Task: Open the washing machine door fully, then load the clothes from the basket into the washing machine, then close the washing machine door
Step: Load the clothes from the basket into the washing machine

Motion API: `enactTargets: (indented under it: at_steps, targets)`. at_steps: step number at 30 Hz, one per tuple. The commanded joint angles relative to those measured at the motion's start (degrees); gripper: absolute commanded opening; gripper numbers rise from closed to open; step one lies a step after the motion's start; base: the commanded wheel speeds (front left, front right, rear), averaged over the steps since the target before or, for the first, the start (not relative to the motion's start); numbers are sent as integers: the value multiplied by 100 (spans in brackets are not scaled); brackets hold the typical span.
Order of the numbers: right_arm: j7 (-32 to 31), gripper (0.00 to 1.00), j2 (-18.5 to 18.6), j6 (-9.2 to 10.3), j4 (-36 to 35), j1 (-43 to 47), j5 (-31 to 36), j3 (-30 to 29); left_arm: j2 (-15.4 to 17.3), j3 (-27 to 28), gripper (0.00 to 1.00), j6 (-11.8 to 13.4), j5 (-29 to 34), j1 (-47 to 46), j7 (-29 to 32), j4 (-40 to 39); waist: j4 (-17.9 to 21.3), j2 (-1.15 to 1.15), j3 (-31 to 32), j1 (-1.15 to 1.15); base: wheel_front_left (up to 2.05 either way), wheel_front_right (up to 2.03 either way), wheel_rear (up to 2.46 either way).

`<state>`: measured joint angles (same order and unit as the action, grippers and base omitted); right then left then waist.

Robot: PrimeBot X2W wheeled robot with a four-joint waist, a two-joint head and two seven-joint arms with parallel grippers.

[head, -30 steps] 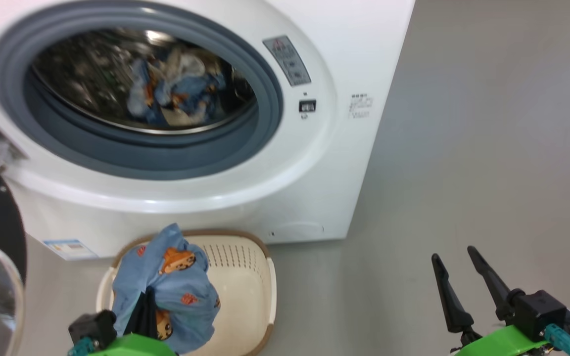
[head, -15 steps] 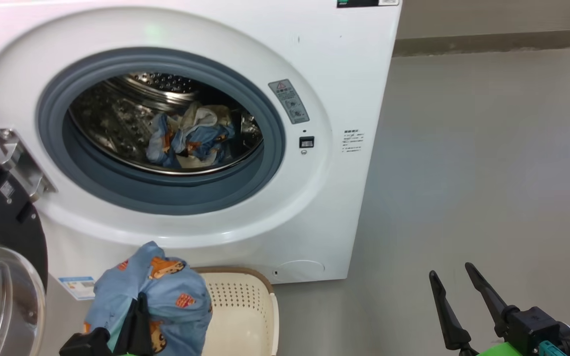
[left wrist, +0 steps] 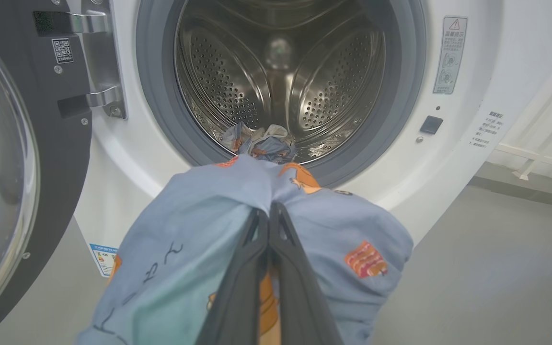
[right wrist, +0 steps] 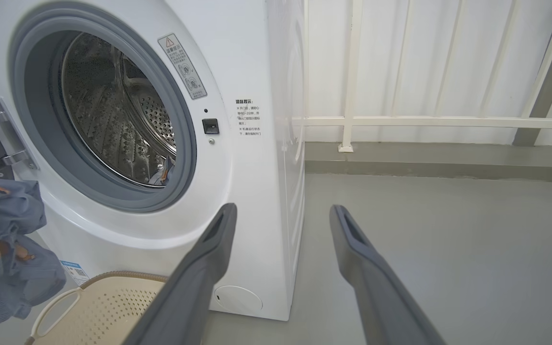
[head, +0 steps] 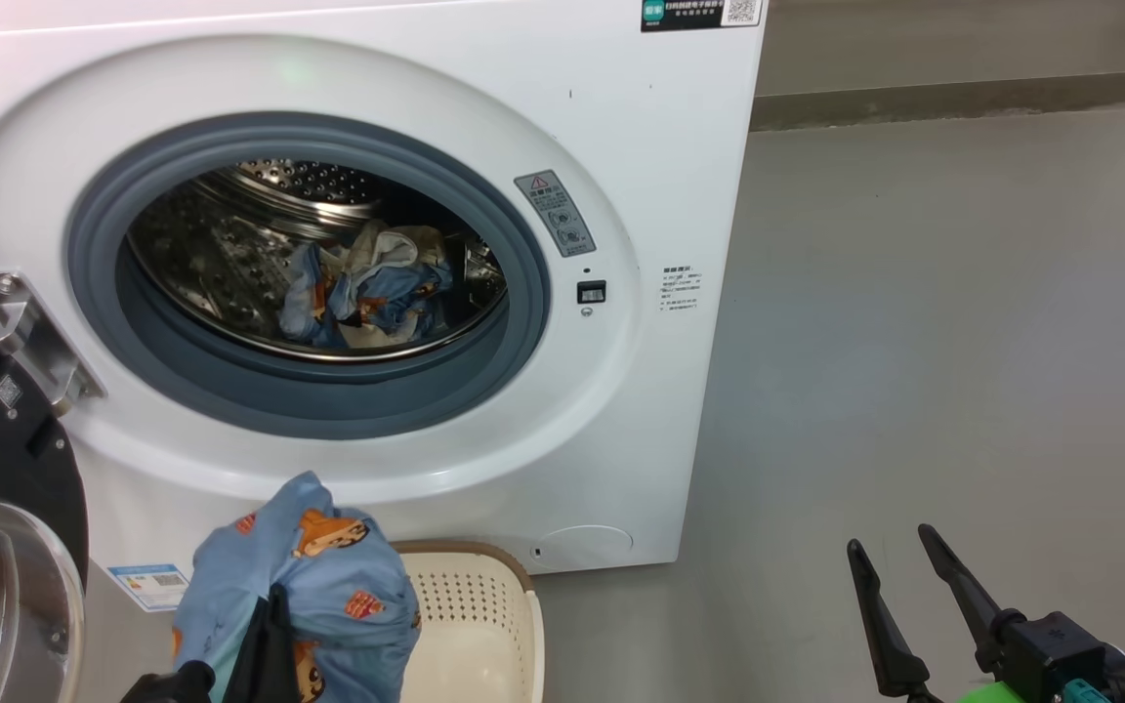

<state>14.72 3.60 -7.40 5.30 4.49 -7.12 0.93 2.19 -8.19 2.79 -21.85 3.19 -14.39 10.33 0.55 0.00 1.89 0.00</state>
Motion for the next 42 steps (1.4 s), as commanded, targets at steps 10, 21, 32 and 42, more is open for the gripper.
enactTargets:
  at_steps: [10, 21, 32, 42]
  targets:
    - [28, 100, -4, -9, -164, -33, 45, 152, 69, 179, 0, 22, 151, -37, -61, -426, 36, 0, -3, 0, 0, 0, 0]
    - [28, 100, -34, -9, -210, -188, -23, 279, 144, 256, 0, 0, 219, -687, -58, -373, 304, 0, -582, 0, 0, 0, 0]
    - [28, 100, -66, -9, -175, -872, -247, 544, 667, 541, 0, 13, 299, -2773, 127, 370, 890, 0, -1714, 0, 0, 0, 0]
    - [28, 100, -71, -9, -44, -1170, -484, 899, 1193, 667, 0, 18, 467, -4527, 121, 1782, 1368, 0, -2384, 0, 0, 0, 0]
